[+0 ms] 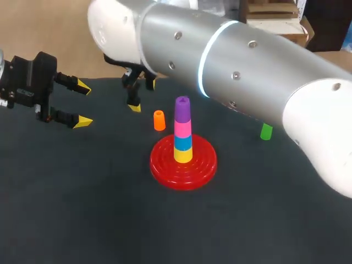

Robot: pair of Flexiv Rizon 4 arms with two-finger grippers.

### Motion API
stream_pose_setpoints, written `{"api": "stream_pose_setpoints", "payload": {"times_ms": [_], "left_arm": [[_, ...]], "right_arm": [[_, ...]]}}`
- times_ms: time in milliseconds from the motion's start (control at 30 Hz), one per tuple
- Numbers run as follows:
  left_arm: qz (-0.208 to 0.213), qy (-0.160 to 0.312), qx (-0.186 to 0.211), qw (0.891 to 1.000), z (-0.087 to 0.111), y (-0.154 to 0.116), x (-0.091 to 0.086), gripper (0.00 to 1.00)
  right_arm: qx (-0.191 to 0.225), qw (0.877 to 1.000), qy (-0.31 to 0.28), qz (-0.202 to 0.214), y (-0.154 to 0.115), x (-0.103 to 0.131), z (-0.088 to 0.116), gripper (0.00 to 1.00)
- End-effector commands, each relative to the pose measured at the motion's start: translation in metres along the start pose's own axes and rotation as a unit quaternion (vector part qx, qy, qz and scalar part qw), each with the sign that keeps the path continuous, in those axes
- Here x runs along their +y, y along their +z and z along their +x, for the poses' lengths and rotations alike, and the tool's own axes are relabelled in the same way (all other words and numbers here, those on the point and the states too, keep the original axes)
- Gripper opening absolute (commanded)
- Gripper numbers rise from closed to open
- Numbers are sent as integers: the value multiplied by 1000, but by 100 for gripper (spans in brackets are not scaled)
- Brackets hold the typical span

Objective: Pick up and stack the cylinders on the red base in this order: pink,purple,orange,green

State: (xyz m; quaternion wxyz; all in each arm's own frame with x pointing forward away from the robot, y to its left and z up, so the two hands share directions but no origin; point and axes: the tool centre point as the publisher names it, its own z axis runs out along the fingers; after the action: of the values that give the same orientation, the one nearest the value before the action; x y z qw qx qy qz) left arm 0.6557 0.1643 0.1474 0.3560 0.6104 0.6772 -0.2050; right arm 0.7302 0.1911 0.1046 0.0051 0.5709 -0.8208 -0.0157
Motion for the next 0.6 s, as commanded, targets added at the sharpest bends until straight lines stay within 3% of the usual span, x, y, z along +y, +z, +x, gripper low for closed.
{"api": "stream_pose_setpoints", "payload": {"times_ms": [33, 400, 600], "left_arm": [[0, 1, 0, 1000, 1, 0, 0, 100], [0, 1, 0, 1000, 1, 0, 0, 100], [0, 1, 0, 1000, 1, 0, 0, 100]], "right_arm": [[68, 992, 12, -109, 6, -11, -7, 100], [85, 987, 51, -126, 33, -21, 24, 100], [94, 985, 49, -135, 39, -27, 23, 100]]}}
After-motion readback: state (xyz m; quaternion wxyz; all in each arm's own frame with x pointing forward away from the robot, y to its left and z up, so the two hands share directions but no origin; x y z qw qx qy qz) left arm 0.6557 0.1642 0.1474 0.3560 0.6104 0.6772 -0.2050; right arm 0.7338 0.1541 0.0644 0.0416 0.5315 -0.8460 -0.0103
